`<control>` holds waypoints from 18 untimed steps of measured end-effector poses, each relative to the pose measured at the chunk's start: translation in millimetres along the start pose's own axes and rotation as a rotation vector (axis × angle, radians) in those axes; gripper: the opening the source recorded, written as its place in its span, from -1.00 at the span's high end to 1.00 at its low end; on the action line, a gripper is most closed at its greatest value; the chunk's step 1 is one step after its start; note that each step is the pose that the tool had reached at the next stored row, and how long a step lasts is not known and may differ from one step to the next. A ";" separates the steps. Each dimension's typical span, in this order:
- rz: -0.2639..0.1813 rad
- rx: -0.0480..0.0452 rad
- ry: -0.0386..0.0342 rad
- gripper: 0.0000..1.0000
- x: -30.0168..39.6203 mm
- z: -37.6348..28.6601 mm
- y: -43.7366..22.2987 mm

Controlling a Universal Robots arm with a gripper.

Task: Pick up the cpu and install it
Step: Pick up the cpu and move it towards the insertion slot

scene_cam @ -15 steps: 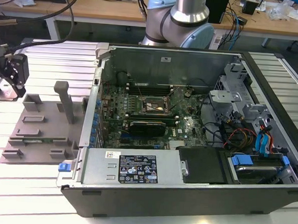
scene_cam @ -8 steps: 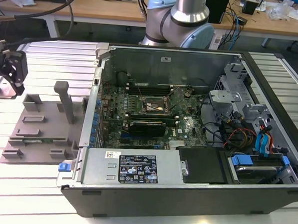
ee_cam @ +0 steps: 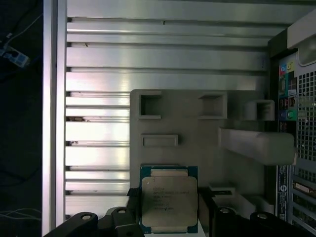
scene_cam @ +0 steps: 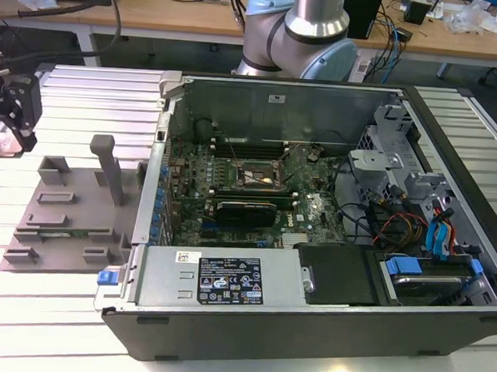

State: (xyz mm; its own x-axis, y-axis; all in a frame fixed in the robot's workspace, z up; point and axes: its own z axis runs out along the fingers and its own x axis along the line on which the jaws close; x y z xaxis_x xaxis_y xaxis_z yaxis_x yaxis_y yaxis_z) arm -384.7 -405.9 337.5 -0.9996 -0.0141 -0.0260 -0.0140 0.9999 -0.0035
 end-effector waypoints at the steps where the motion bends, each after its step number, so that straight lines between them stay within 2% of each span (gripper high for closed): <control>1: 0.000 0.0004 -0.0001 -0.09 0.0 -1.2 0.0; 6: 0.000 0.0041 0.0000 -0.09 -0.2 -7.9 0.1; 11: 0.000 0.0068 0.0001 -0.09 -0.5 -19.2 0.1; 18: 0.000 0.0080 0.0002 -0.09 -0.7 -27.5 0.1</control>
State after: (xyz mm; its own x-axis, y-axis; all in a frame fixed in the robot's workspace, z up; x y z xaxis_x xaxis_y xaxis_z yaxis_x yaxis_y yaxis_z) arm -384.7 -405.6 365.0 -0.9996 -0.0143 -0.0259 -0.0140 0.9998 -0.0114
